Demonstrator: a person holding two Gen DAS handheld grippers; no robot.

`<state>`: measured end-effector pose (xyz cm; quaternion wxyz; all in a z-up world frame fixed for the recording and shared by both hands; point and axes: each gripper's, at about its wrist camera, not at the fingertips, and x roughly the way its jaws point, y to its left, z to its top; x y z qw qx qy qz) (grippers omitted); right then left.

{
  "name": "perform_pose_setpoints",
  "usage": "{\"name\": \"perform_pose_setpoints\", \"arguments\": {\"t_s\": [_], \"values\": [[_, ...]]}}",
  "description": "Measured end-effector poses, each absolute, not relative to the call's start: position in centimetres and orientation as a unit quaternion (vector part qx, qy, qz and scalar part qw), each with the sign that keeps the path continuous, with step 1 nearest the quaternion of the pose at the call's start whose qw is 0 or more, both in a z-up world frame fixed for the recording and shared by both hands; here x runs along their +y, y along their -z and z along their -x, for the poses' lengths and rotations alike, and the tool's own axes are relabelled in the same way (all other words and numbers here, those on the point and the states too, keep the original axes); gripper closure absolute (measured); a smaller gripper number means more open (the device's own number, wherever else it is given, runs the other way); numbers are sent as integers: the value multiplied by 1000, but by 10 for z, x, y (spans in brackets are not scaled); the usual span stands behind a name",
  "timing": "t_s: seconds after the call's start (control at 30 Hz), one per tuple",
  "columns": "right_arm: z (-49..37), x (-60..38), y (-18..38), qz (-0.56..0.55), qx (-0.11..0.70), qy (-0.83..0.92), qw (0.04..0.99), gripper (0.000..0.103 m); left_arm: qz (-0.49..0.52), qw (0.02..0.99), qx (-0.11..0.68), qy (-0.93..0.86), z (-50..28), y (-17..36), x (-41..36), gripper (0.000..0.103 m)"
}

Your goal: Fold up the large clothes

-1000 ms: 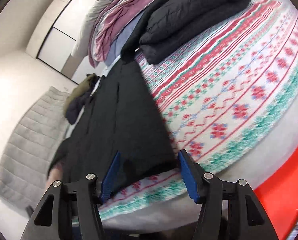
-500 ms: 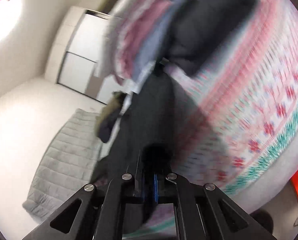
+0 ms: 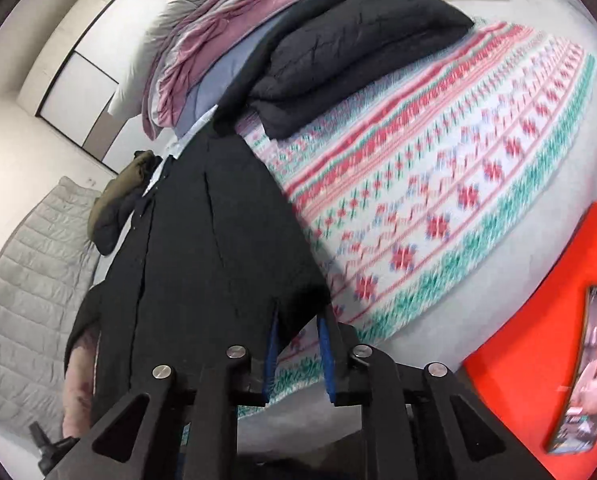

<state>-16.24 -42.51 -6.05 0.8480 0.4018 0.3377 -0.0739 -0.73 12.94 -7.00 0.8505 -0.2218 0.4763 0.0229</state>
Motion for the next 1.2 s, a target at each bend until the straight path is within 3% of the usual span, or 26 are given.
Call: {"name": "perform_pose_setpoints", "arguments": {"t_s": [0.03,0.1,0.23,0.4,0.43,0.47,0.53,0.67,0.77,0.83,1.0,1.1,1.2], "values": [[162,-429,54,-403,329,65,852,82,201,855,477,-24,5,68,123,83],[165,-437,42,-391,311,102,860,77,154,856,493,-25,-4,71,110,56],[168,-458,26,-387,290,160,861,75,140,837,528,-35,-16,84,110,55],[129,-462,7,-347,300,142,877,68,158,850,501,-28,-35,40,96,53],[123,-465,2,-339,297,145,881,62,154,858,490,-17,-41,28,86,50],[111,-466,-4,-327,293,151,885,50,141,867,478,-5,-48,15,71,40],[84,-468,-15,-301,287,170,893,37,110,881,461,6,-59,-1,41,28],[12,-453,-38,-238,298,207,901,35,49,885,461,34,-98,-16,-41,21],[-52,-429,-56,-147,306,217,915,24,37,871,486,64,-127,-11,-78,21],[-83,-432,-59,-126,310,243,910,22,30,866,497,45,-148,-9,-93,21],[-132,-507,-47,-255,318,208,889,22,-14,866,499,24,-184,12,-117,21],[-136,-574,-27,-385,284,201,855,22,18,874,485,13,-199,33,-105,21],[-146,-619,-12,-408,289,222,837,22,46,857,514,-1,-217,67,-96,21]]}}
